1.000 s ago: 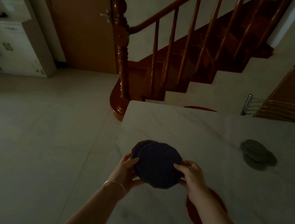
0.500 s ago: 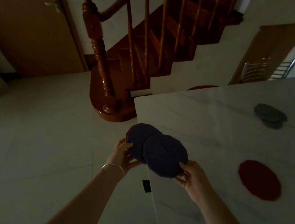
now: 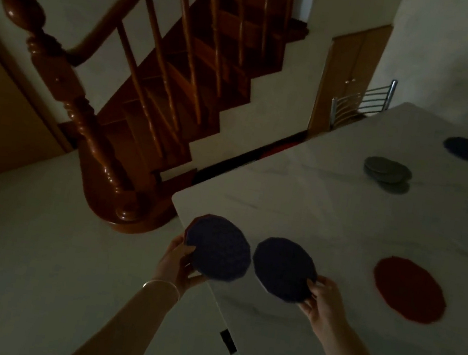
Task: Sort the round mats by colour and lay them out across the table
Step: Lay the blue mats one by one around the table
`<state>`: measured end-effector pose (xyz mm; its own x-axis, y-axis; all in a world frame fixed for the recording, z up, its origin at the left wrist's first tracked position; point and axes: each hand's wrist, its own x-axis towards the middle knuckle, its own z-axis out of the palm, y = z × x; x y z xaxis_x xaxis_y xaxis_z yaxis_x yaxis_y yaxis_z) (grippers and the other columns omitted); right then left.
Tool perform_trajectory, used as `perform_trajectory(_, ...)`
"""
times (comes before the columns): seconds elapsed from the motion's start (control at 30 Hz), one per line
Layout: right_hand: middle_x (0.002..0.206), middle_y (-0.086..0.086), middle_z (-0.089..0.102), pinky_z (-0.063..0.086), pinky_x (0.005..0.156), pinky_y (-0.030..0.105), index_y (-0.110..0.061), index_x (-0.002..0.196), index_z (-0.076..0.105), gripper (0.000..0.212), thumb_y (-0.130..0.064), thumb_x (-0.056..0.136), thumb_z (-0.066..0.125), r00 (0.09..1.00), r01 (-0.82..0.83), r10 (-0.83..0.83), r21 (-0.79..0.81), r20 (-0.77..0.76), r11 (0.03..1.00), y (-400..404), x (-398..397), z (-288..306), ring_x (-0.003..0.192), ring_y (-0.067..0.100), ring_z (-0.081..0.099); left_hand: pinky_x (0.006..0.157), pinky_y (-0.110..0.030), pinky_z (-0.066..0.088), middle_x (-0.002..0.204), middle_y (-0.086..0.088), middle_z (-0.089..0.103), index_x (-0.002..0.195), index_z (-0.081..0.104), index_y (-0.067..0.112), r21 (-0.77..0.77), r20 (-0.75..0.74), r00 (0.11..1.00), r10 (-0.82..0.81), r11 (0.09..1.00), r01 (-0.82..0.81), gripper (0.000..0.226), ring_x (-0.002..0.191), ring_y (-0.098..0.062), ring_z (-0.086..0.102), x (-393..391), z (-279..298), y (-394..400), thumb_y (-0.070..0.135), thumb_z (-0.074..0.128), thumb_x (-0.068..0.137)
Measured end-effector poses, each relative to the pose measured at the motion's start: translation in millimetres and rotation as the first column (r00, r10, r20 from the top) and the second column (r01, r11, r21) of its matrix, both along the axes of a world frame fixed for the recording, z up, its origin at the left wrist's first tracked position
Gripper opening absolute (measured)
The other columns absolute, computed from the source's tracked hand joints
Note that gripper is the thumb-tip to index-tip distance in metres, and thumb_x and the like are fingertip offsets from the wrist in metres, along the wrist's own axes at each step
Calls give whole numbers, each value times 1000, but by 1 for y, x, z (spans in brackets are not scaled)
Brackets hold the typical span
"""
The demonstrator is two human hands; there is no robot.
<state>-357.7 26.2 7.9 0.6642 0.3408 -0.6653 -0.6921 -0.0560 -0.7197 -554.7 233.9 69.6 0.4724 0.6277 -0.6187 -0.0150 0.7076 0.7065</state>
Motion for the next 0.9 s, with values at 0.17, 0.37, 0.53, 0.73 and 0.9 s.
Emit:
perform_trajectory(0.17,116,17,54,51,77,46,-5,122,47,31,-3,92,52,993,122,-121,-114,16,986,37,-6,3,95,35,59,70,-45,55,125,-8,54,132,48,30,43,-2,994,-109,993,109,50,109,-35,57,24,28,67,10,52,86)
perform_trajectory(0.37,121,19,49,51,70,43,-9,110,45,20,-1,92,51,964,267,-264,-177,40,947,53,-19,5,112,44,55,63,-39,57,123,-9,56,127,52,30,33,9,950,-312,950,312,50,108,-36,58,75,26,97,8,53,82)
perform_trajectory(0.53,119,23,55,53,78,49,-8,112,49,24,1,91,50,890,455,-440,-217,116,864,60,-57,-10,96,37,59,60,-44,58,96,-9,75,103,72,31,-24,96,849,-519,852,523,44,82,-33,72,102,2,106,6,61,69)
perform_trajectory(0.73,122,25,58,51,80,42,3,123,53,35,9,89,45,792,610,-600,-150,111,778,73,-87,-15,93,32,59,62,-45,58,102,-6,72,97,73,35,-62,83,724,-685,722,689,43,94,-34,67,108,-16,123,12,65,62)
perform_trajectory(0.9,113,18,61,51,70,32,5,125,53,40,14,89,40,776,628,-615,-78,140,774,80,-98,-6,88,28,61,56,-43,58,115,-6,60,108,64,33,-96,52,698,-715,692,716,40,101,-34,60,113,-31,121,6,54,81)
